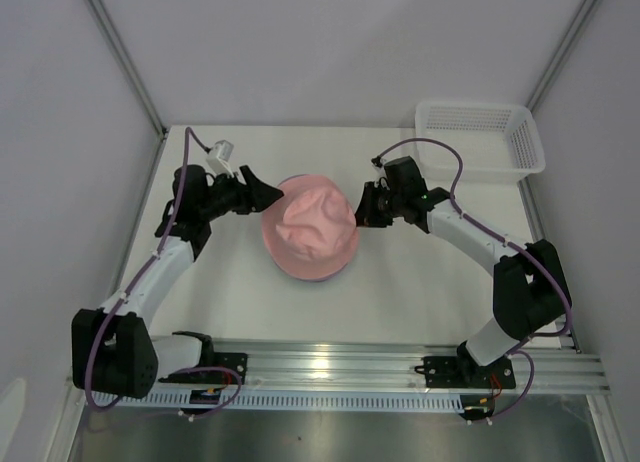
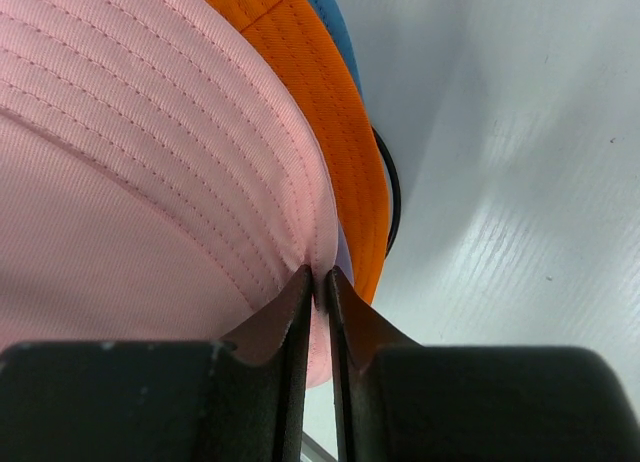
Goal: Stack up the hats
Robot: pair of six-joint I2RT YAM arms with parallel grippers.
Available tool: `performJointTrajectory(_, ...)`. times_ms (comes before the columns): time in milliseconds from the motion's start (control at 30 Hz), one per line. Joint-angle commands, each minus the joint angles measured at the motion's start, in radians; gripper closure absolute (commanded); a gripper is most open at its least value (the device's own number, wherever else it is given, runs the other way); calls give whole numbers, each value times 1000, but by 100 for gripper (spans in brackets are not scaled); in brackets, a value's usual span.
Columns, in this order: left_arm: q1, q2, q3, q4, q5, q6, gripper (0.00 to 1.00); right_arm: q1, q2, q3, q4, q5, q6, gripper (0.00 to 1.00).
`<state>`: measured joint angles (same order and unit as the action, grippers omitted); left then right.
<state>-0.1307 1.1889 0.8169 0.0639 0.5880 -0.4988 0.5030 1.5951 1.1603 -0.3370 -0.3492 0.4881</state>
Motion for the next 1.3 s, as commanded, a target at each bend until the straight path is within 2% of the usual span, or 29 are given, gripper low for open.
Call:
performJointTrajectory(0,6,31,-19,74,16,-18,30,8,6,52,0,-10,-11,86)
performJointTrajectory(267,8,84,-41,148,65,-75,36,11,6,49,3,-5,-5,86)
performJointTrajectory(333,8,92,-44,190,91,-104,45,11,6,52,3,-4,-5,86)
performJointTrajectory(367,8,92,-53,206,116,-115,55,11,5,50,7,-2,-5,85)
performJointTrajectory(467,8,95,-65,266,144,-161,76,12,9,49,7,-1,-5,86)
performJointTrajectory(500,8,98,-68,273,157,-170,90,12,11,50,7,1,-3,86)
performJointTrajectory(567,8,107,-65,269,162,-182,99,12,12,50,7,4,-2,86)
performJointTrajectory(667,8,106,-65,232,129,-179,99,12,16,50,7,10,-2,87)
performJointTrajectory(700,8,106,-64,209,68,-176,99,12,16,50,4,12,-2,87)
performJointTrajectory(833,8,123,-18,-17,-114,-155,99,12,25,49,-2,29,1,88)
performJointTrajectory(1067,6,135,-62,-113,-244,-142,99,12,65,21,-5,35,17,93)
performJointTrajectory(1267,6,132,-131,-115,-274,-135,99,14,59,-5,-11,36,24,93)
